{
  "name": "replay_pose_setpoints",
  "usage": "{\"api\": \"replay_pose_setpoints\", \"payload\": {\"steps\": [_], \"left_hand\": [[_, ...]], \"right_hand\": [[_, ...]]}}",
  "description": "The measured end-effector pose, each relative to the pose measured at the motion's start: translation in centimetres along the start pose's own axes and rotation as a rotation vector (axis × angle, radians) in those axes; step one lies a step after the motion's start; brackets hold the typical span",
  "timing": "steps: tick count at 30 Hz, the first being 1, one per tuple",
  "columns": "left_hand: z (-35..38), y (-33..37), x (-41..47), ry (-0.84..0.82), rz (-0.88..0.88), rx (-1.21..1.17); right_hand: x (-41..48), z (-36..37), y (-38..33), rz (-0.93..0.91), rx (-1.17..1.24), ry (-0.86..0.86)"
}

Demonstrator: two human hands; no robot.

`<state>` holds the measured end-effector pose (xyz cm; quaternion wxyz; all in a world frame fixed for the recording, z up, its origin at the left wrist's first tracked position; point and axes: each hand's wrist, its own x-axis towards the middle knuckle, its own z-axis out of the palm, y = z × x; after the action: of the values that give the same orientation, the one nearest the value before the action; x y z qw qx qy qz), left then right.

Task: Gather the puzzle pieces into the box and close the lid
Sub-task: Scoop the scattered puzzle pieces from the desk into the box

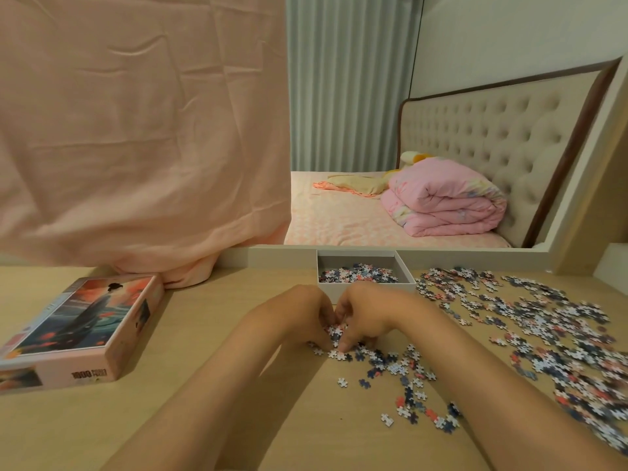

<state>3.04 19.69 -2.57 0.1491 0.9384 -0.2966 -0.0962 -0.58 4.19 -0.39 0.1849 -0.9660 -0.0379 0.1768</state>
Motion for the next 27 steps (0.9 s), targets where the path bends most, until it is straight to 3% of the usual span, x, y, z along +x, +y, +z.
{"api": "replay_pose_setpoints", "payload": {"steps": [5,8,15,27], "left_hand": [[-0.4,-0.3,-0.4,-0.024,-0.002,-0.007],[-0.7,-0.2,-0.5,-0.084,0.006,0.052],[0.0,-0.6,-0.2,0.006,-0.009,-0.093],[0.7,-2.1,0.1,0.061,-0.019,-0.577]], "right_hand": [[-0.7,-0.5,-0.4,0.0,-0.167,-0.068],[-0.3,0.0,-0.6,0.007,-0.136,-0.002],[0.5,0.6,-0.3,0.017,-0.001,0.088],[1.3,0.5,1.7,0.015,0.587,-0.004]]}}
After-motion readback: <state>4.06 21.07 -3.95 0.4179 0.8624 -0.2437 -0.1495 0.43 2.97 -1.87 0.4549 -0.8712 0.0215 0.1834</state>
